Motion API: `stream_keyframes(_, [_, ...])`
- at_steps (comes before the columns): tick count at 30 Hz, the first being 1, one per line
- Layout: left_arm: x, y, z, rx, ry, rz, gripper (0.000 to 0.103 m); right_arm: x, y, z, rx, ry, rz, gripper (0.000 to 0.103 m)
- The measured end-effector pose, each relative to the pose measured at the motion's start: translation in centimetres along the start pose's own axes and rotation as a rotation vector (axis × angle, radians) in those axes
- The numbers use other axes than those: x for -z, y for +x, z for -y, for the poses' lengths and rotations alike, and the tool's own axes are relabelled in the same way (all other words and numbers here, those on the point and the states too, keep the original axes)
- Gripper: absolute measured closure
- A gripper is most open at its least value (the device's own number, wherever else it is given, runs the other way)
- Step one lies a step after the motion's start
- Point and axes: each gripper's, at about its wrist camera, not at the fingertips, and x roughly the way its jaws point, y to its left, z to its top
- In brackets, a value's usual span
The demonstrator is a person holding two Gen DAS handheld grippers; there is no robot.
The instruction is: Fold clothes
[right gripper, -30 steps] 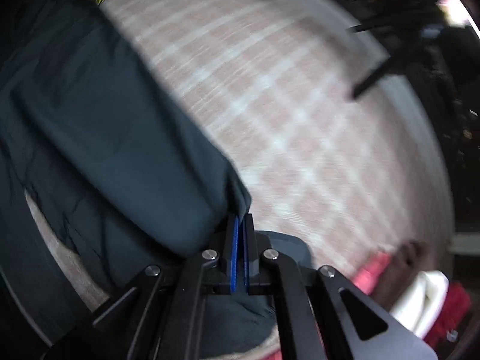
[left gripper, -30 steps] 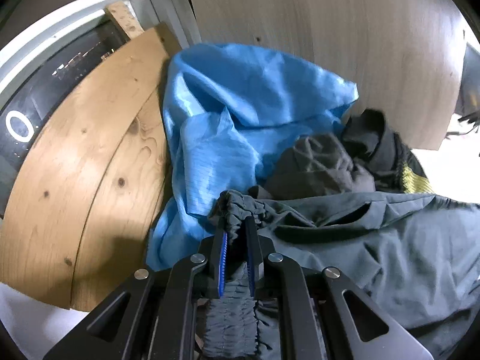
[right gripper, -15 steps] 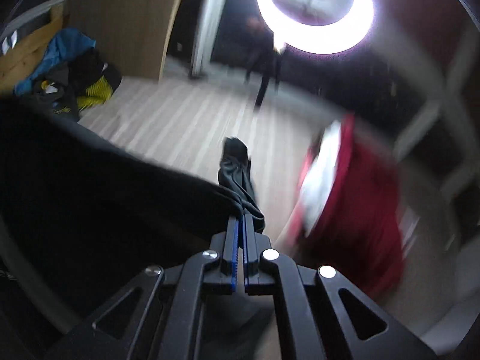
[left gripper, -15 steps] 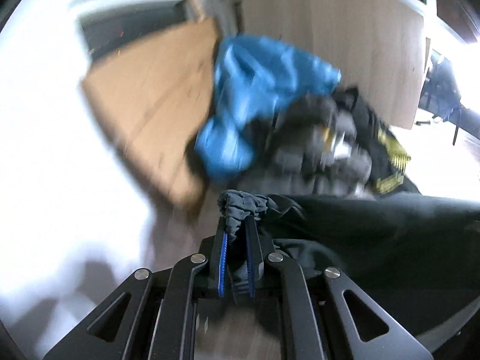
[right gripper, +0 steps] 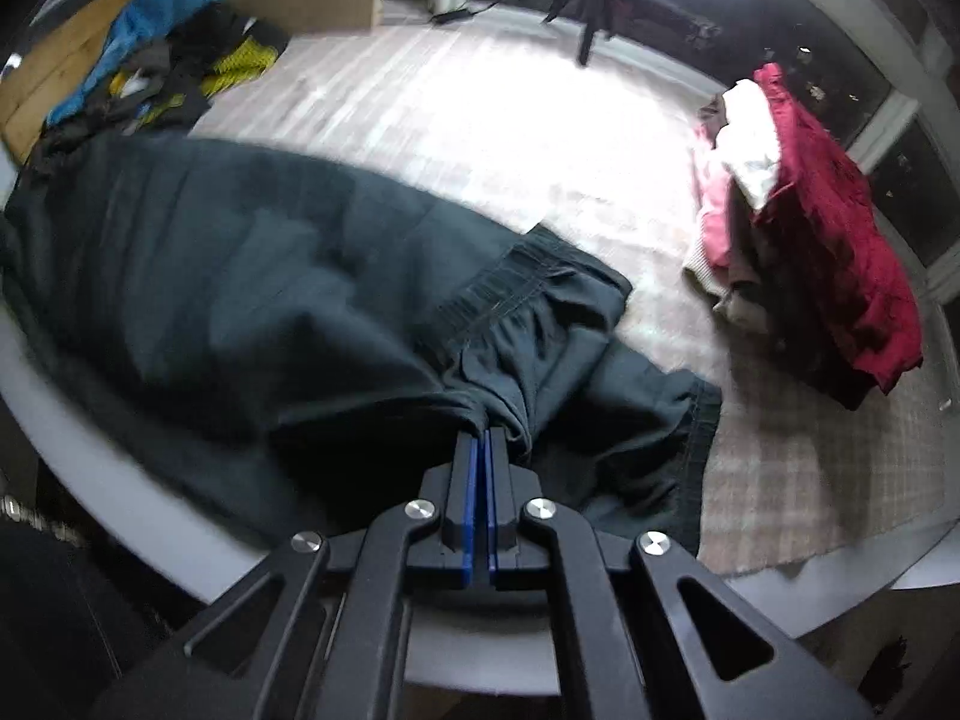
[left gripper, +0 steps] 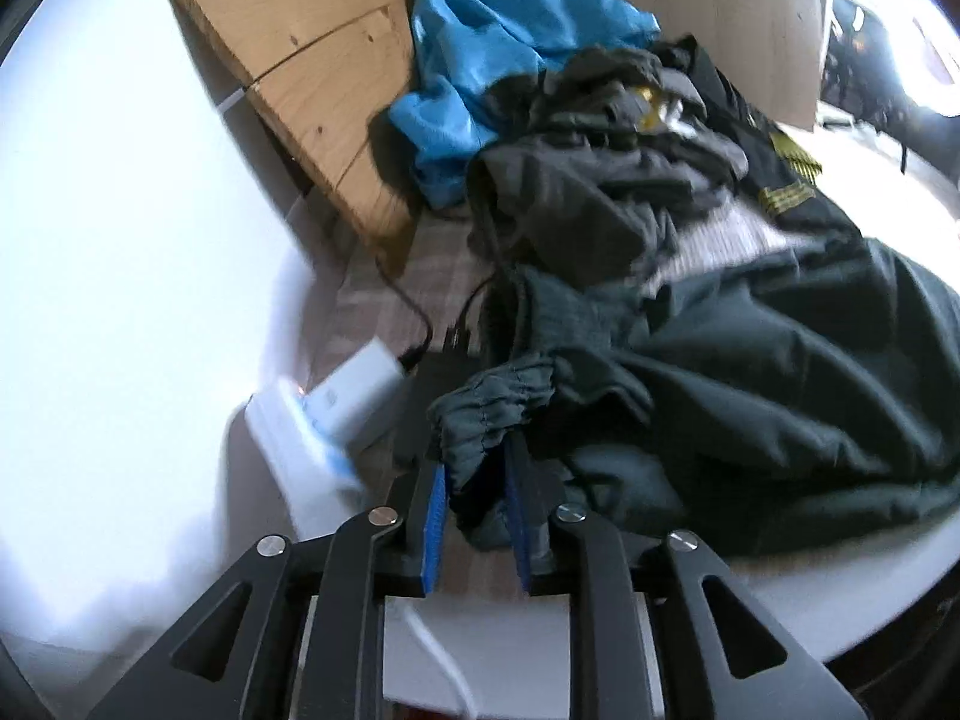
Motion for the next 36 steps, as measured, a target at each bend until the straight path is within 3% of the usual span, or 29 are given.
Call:
stream_keyframes(4, [1.3,-1.4,-0.3,-0.021,0.055,-0.017,0.077,1.7,1.0,-1.5,-0.035,-0.041,-0.115,0.1])
stream_keyframes(7, [1.8,-2.9,-0.9,-0.072,0.086,-0.037,0.077,2.4,0.2,-0.9,-0.034,-0.019,-0.136,0.098])
stream_keyframes(10, [1.5,-4.4,-1.6,-0.096,0.081,-0.044,0.078,3.4,-1.4,1.1,-0.08,0.062,-0.131,0.094])
stream_keyframes(15, [-1.3,-7.7,1.4,-0.016,0.07,0.029,0.082,4.7,-3.3,6.9,-0.071,0.282,-0.04,0.087])
stream_keyframes(20, [-4.9,-9.8,14.7,0.208,0.238,0.124,0.082,2.4,0.0,11.0,-0.084,0.357,0.024,0.087])
stream_keyframes(23, [-5.9,-9.9,26.9,0.446,0.322,0.124,0.081,-0.5,2.2,11.6,-0.116,0.292,0.045,0.087])
stream_keyframes(25, [-5.6,-9.9,34.3,0.533,0.399,0.106,0.082,-2.7,3.3,12.1,-0.122,0.218,0.067,0.079])
stream_keyframes(27, [-5.0,-10.3,42.2,0.609,0.486,0.094,0.081,-4.5,4.4,12.8,-0.141,0.148,0.085,0.063])
stream_keyframes(29, [-4.5,-10.7,49.2,0.695,0.524,0.086,0.079,-6.2,5.4,13.4,-0.193,0.074,0.092,0.063])
stream_keyframes(32, [-3.7,-10.2,58.6,0.772,0.578,0.048,0.077,-7.9,6.4,13.0,-0.297,-0.048,0.071,0.063])
stream_keyframes(33, [-3.5,-9.5,60.6,0.759,0.592,0.027,0.077,-8.4,6.9,12.7,-0.311,-0.095,0.067,0.063])
stream_keyframes(36, [-3.1,-7.8,63.6,0.729,0.589,-0.024,0.078,-9.2,8.3,12.0,-0.351,-0.194,0.052,0.063])
